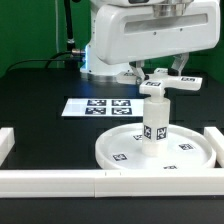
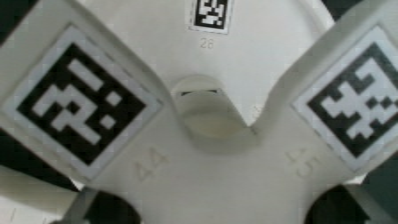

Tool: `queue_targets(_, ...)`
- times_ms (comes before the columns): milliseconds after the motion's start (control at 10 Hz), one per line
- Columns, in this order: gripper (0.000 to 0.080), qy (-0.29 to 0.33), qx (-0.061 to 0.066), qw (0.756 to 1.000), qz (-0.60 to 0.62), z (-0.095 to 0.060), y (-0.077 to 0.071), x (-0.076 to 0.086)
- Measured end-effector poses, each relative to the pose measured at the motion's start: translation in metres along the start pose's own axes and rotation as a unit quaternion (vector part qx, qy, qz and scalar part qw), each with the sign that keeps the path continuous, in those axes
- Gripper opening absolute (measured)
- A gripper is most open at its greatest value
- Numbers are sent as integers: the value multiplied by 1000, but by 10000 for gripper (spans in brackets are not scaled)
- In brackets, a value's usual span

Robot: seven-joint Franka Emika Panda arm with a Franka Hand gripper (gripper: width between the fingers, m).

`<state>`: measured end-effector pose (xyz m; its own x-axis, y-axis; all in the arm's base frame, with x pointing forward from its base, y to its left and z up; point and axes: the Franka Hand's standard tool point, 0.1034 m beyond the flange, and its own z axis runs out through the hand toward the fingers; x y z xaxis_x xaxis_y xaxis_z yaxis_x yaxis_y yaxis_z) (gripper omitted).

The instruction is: Assemble round table

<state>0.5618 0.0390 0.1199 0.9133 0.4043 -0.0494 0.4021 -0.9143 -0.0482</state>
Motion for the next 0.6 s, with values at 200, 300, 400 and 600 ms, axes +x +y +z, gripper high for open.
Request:
queue_targets(200, 446, -1, 0, 1000, 0, 2, 0, 0)
queue_targets(300, 446, -1, 0, 1000, 0, 4, 0, 0)
queue_targets(400, 446, -1, 0, 1000, 0, 7, 0, 0)
queue_targets(600, 446, -4, 1, 1000, 0, 14, 0, -1)
